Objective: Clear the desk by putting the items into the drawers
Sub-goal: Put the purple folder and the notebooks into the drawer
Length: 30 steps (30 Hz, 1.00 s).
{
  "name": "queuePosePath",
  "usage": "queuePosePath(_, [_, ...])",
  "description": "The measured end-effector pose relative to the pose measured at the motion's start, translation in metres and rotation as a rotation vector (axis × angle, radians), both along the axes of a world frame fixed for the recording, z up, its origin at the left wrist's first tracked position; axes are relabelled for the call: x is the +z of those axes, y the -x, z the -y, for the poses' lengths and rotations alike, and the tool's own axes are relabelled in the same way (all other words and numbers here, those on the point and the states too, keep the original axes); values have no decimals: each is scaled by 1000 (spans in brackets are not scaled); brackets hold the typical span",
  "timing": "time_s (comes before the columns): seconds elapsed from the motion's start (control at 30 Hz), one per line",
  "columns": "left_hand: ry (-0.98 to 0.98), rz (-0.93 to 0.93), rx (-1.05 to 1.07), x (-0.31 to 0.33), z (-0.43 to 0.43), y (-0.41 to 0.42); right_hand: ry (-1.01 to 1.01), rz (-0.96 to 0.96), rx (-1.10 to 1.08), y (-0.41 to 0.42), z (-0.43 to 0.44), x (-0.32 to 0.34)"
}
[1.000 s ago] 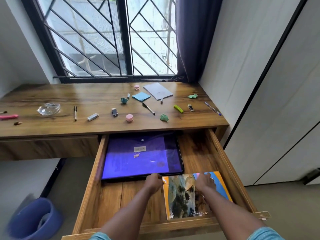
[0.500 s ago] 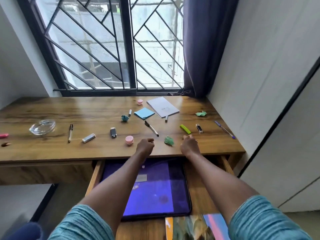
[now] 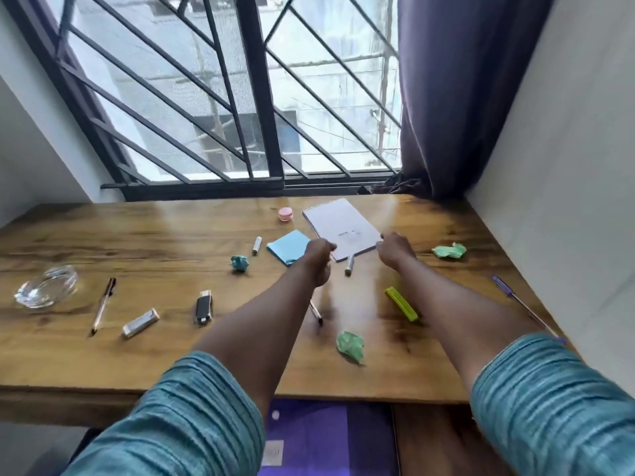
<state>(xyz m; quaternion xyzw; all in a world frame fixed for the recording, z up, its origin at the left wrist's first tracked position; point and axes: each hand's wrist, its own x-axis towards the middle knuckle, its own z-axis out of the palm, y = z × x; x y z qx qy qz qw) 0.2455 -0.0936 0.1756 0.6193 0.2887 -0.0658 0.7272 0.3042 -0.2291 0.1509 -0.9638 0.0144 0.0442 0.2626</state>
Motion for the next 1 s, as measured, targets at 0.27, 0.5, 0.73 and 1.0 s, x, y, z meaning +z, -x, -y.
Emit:
queuePosePath(0.27, [114, -14, -21, -20, 10, -51, 52, -134, 21, -52, -21, -19])
queuePosePath(0.5, [93, -43, 43, -4, 22, -49, 29, -75, -56, -59, -20, -33])
queuePosePath(0.73, [-24, -134, 124, -20, 10, -60, -376, -211, -119, -71, -11, -35])
queuePosePath(1.0, [-96, -108, 6, -14, 17, -54, -1053, -136, -218, -63, -17, -18])
